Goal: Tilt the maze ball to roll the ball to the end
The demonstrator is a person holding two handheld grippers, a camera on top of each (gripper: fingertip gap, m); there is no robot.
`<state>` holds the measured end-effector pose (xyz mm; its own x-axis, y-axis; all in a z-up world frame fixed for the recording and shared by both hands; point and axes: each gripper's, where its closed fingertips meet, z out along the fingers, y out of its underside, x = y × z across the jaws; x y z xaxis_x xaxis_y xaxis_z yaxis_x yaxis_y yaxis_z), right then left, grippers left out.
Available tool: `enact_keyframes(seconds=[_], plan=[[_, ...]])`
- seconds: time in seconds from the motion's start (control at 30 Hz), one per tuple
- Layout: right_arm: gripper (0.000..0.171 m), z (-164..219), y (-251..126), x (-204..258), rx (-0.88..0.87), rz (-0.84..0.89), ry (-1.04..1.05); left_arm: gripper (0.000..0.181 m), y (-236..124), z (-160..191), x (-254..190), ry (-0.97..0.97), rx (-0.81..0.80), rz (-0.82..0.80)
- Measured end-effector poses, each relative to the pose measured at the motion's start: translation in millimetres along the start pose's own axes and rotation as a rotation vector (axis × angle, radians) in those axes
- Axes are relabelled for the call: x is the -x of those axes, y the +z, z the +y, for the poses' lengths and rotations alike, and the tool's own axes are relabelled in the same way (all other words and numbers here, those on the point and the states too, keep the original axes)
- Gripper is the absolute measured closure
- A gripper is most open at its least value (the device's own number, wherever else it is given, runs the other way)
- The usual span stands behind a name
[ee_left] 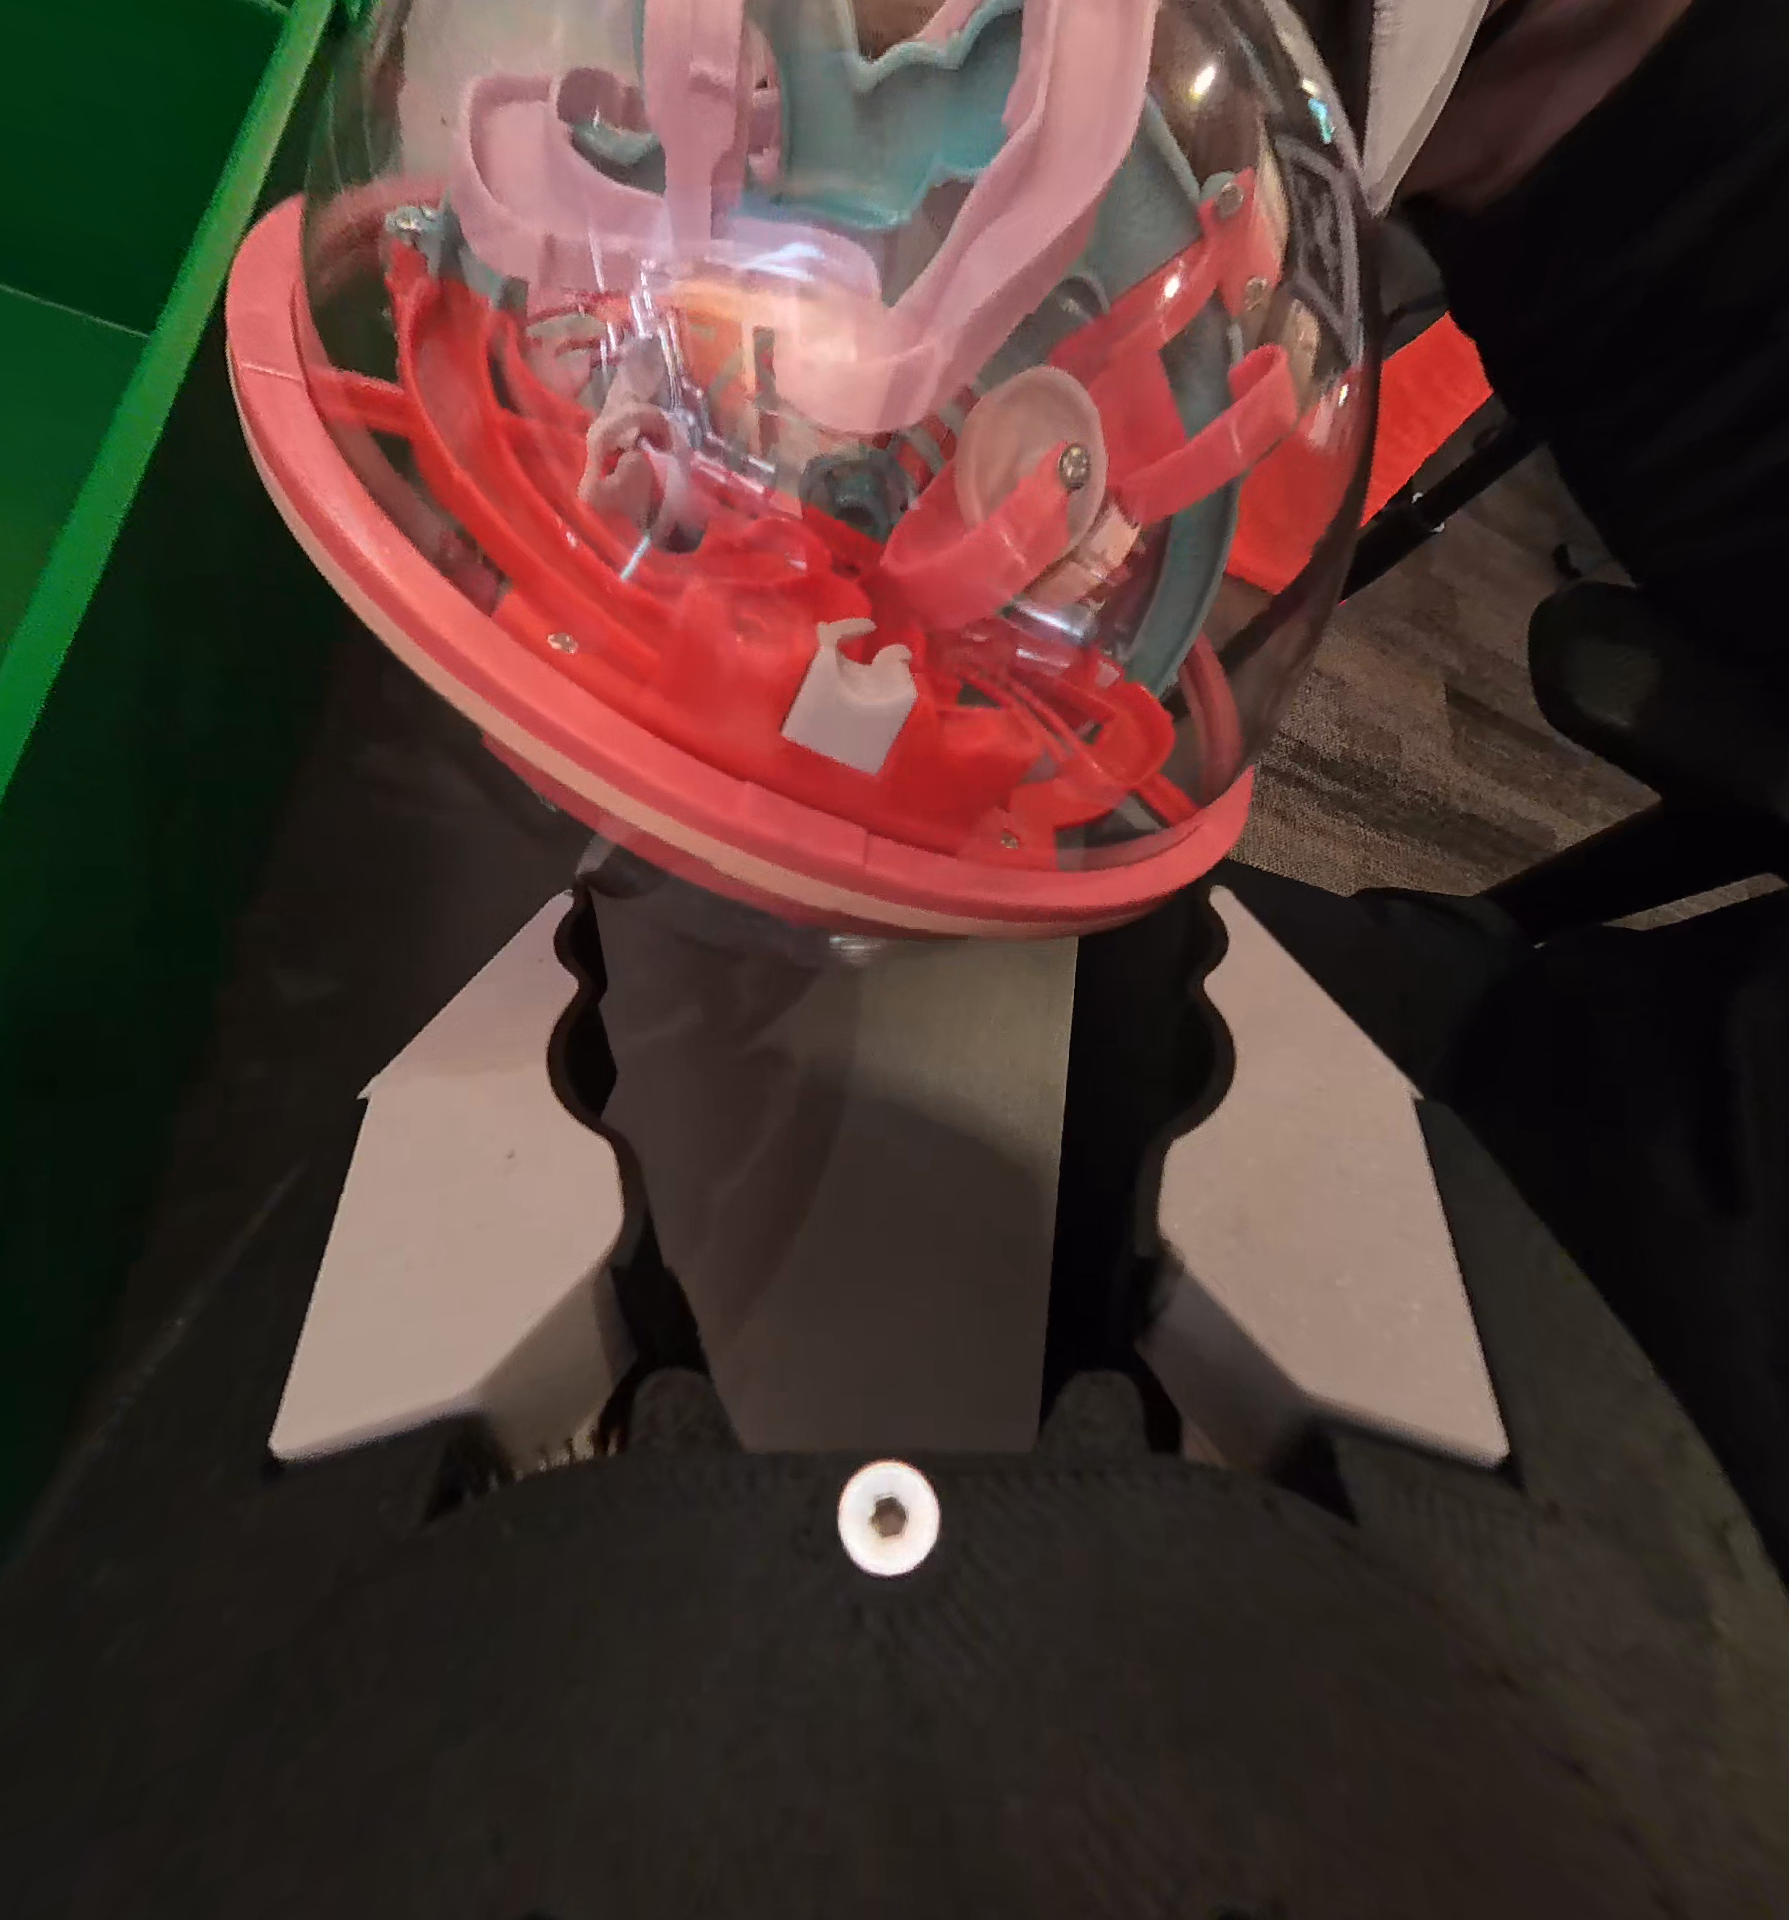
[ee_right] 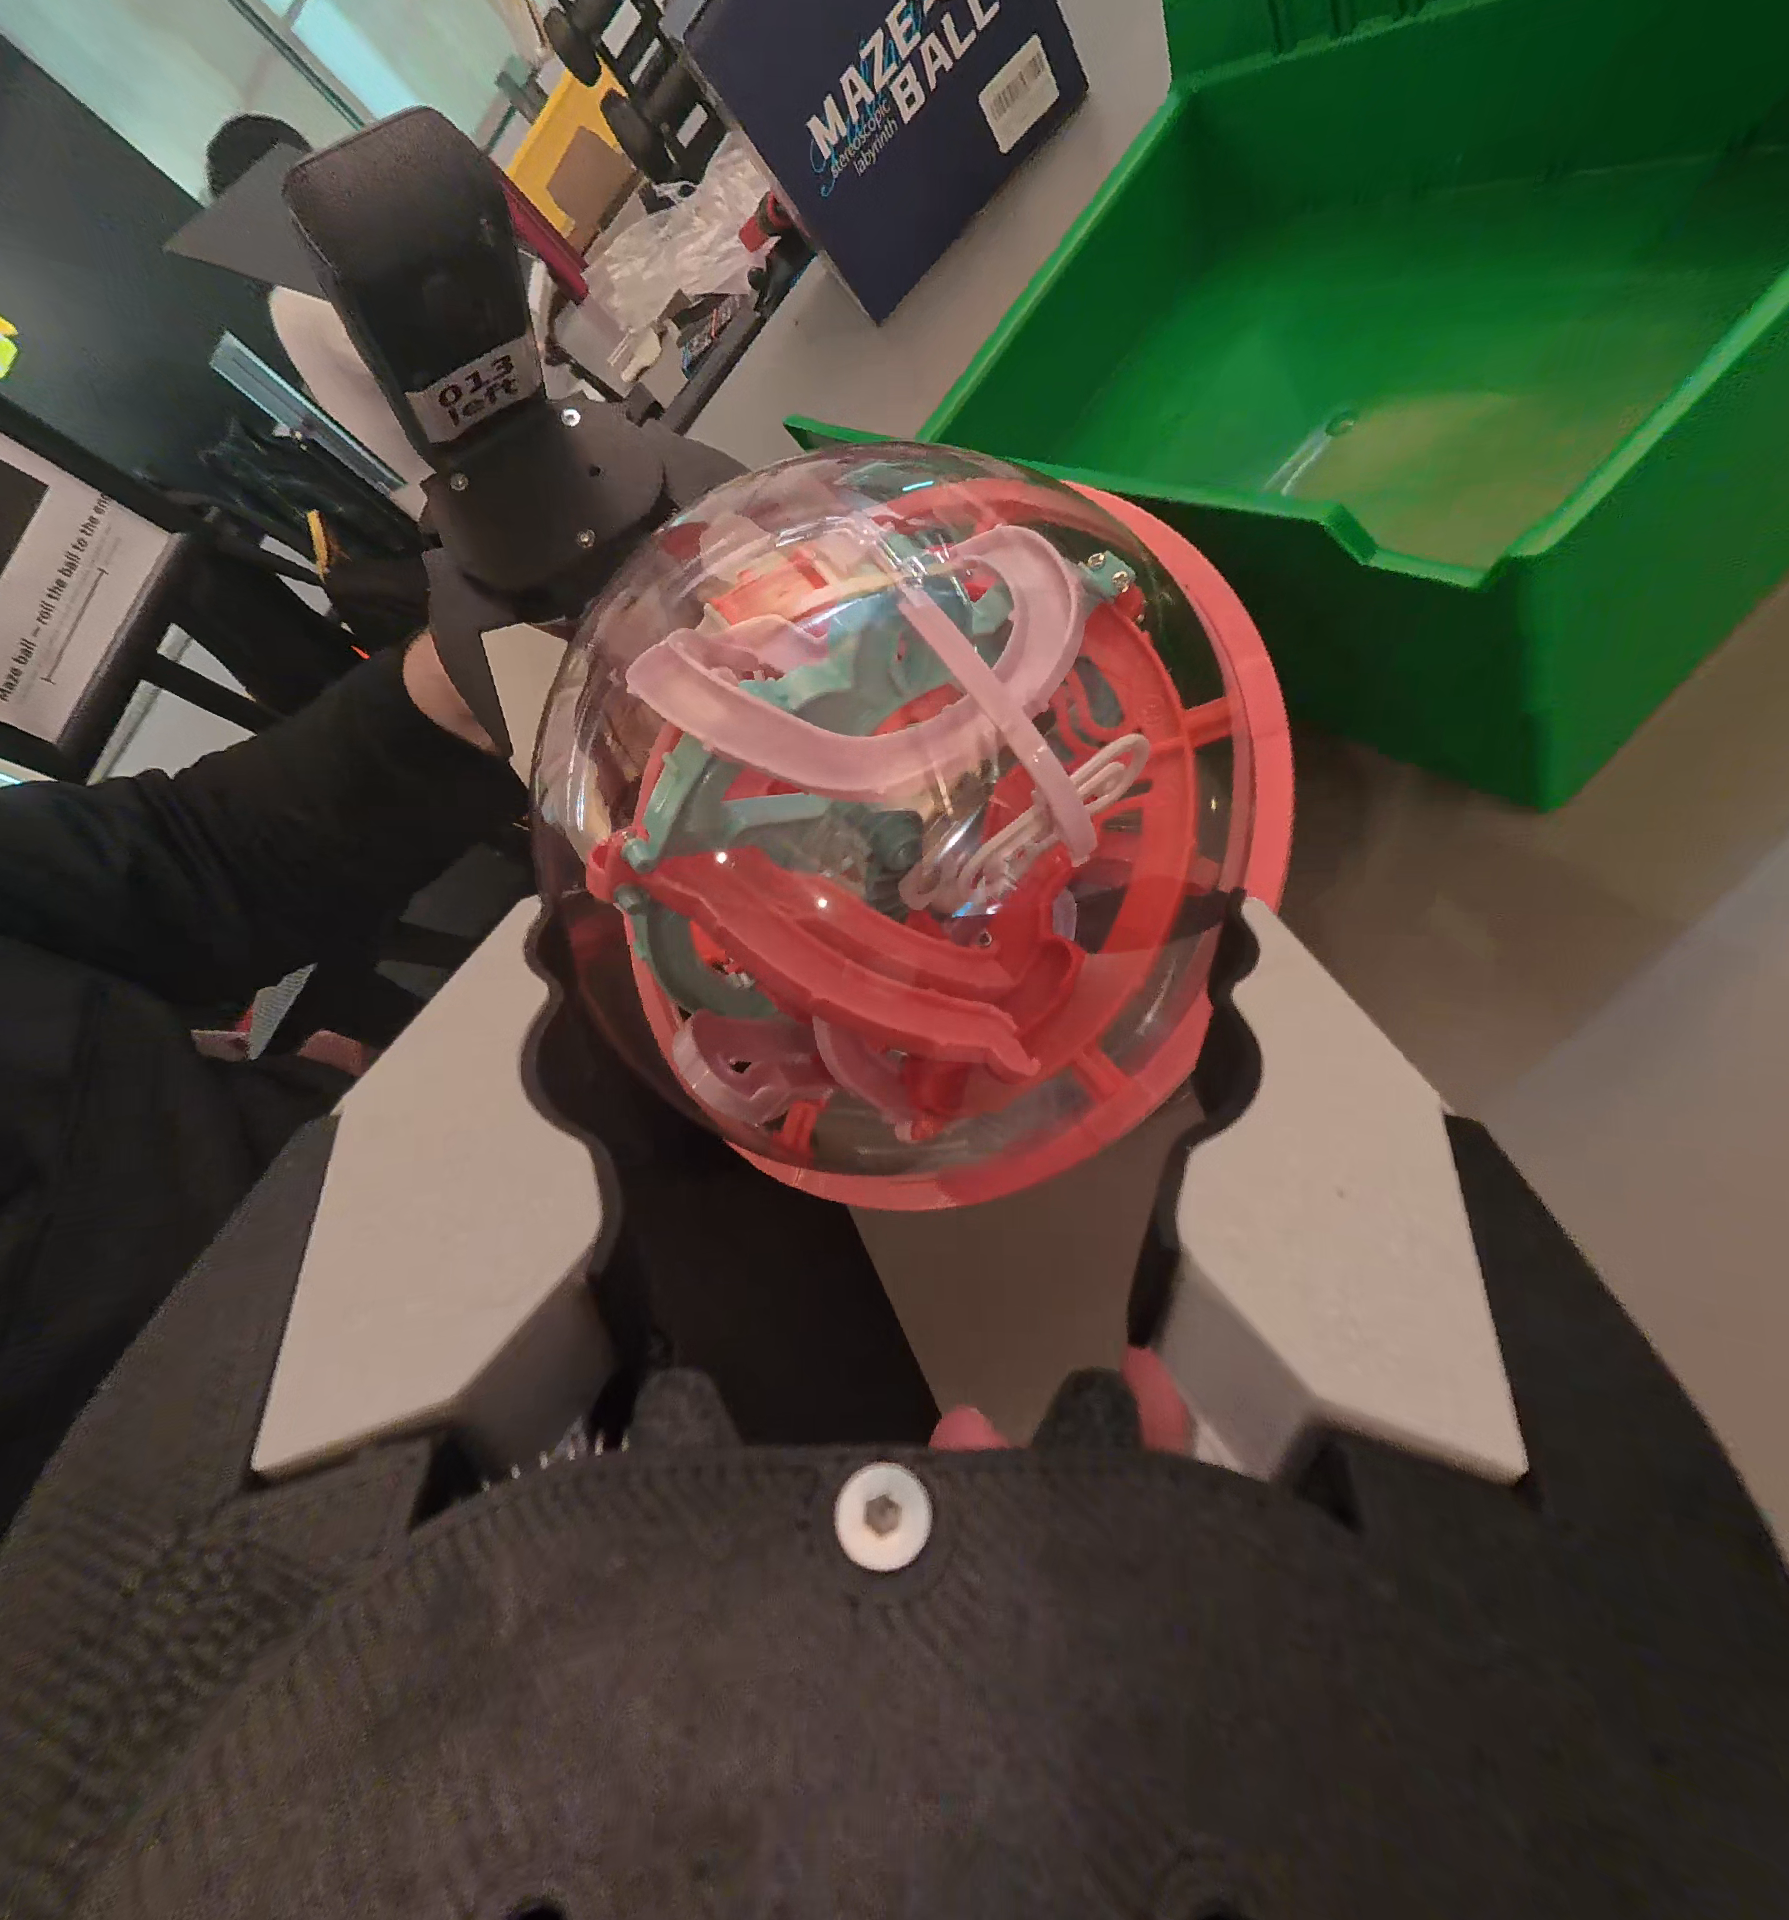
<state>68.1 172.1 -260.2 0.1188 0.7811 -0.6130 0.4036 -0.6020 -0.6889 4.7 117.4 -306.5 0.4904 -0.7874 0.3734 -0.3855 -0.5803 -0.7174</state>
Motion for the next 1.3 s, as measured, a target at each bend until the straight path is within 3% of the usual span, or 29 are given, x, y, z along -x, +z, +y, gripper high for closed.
enact_keyframes(seconds=[0.47, 0.6, 0.77, 0.97, 1.3], plan=[[0.051, 17.3, -0.3, -2.8, 0.012, -0.137, 0.253, 0.067, -14.9, -24.3, 0.2, -0.076, -0.122, 0.064], [0.051, 18.2, -3.6, -5.5, 0.026, -0.112, 0.211, 0.069, -16.8, -29.1, 0.5, -0.092, -0.144, 0.072], [0.042, 4.9, -10.8, -3.2, 0.001, -0.019, 0.013, 0.074, -21.9, -25.6, 0.6, -0.091, -0.147, 0.098], [0.038, 2.5, 8.0, 5.9, 0.064, 0.059, -0.202, 0.064, -3.6, -10.1, -2.8, -0.135, -0.112, 0.162], [0.037, 13.1, 12.9, -0.9, 0.025, -0.037, 0.037, 0.06, -6.2, -30.3, 5.4, -0.173, -0.191, 0.104]])
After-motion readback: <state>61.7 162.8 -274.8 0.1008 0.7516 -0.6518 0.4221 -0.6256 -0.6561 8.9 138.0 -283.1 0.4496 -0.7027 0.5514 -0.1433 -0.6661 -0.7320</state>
